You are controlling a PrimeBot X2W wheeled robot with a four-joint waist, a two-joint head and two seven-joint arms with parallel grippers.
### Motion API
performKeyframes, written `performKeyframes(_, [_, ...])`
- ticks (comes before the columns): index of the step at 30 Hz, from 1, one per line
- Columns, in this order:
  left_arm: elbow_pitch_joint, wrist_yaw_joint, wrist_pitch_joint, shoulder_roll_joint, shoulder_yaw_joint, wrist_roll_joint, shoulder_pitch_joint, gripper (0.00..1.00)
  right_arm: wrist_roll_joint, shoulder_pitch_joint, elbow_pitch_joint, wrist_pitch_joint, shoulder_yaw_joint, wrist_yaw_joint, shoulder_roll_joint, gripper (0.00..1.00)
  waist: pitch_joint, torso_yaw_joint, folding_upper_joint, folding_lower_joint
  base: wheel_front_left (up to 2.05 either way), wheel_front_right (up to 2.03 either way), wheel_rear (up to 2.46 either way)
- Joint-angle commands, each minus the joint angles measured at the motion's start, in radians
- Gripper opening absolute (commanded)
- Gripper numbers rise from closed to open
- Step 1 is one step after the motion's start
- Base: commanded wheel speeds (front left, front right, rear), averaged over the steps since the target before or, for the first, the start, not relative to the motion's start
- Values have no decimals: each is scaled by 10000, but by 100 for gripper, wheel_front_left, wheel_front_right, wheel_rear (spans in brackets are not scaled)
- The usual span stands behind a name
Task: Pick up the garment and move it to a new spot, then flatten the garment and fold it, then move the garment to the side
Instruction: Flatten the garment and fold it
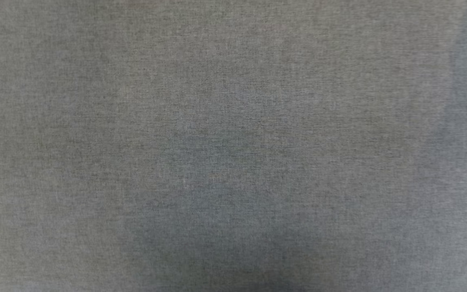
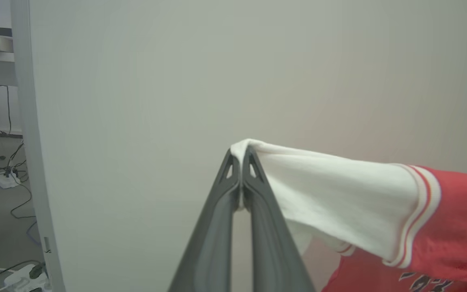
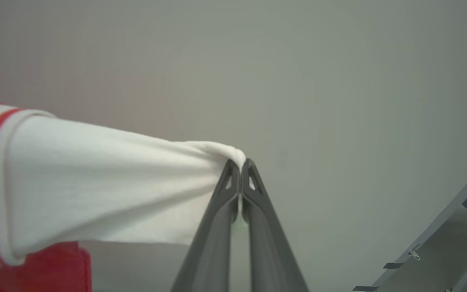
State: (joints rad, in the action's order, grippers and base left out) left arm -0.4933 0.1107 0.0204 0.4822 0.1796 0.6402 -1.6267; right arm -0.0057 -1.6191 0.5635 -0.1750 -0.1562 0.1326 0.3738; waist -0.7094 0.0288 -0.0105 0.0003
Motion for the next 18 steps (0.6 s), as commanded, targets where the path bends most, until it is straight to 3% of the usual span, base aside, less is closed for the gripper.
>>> performKeyframes(1, [-212,43,256,-24,14,-45,-106,0,-181,65,162,197,-34,-19,-13,0,-230,-226,105,-3,0,0,0])
performKeyframes(11, [-1360,188,1357,-355,920,364,1874,0,-345,1519,1067,831,155,-19,-328,0,335,-461,105,-3,0,0,0])
performKeyframes(18, [-1518,196,1536,-176,1637,876,4036,0,47,3076,1571,546,697,-19,-246,0,1289,-431,105,-3,0,0,0])
